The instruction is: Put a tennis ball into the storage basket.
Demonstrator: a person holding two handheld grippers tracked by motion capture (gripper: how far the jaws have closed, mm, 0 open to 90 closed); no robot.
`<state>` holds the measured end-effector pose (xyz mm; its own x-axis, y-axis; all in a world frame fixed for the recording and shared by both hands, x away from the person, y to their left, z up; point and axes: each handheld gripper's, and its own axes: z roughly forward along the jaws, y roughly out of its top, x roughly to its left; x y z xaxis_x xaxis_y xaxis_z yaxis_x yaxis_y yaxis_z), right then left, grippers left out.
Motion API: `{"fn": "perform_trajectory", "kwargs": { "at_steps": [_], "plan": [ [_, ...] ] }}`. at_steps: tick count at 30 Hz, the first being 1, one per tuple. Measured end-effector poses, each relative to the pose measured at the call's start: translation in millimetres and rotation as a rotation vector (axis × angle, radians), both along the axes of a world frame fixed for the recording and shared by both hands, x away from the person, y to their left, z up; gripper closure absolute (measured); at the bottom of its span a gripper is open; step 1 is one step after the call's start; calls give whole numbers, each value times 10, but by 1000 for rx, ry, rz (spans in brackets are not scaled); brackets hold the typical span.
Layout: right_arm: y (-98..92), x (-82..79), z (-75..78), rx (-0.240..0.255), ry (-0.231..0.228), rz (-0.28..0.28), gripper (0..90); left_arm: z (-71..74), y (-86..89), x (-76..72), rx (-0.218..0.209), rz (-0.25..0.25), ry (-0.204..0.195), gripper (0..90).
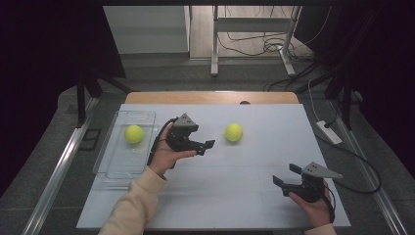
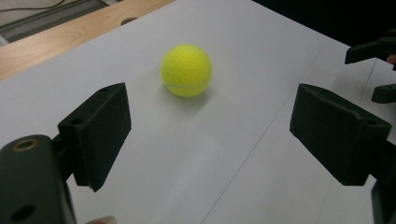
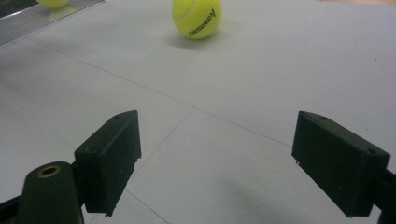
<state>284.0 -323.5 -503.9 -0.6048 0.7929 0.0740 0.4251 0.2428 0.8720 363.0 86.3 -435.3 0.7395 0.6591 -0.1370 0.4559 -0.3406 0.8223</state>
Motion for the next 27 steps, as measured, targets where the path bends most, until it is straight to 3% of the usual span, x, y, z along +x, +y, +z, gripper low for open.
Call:
{"fn": "perform_trajectory", "kwargs": {
  "at_steps": [17,27],
  "plan": [
    [34,-8,-21,-4,8,10,158,-83,-171,200,37,-7,35,137],
    [38,-4,-27,-8,11,9,158,-93,-243,273,33,-16,51,137]
  ]
}}
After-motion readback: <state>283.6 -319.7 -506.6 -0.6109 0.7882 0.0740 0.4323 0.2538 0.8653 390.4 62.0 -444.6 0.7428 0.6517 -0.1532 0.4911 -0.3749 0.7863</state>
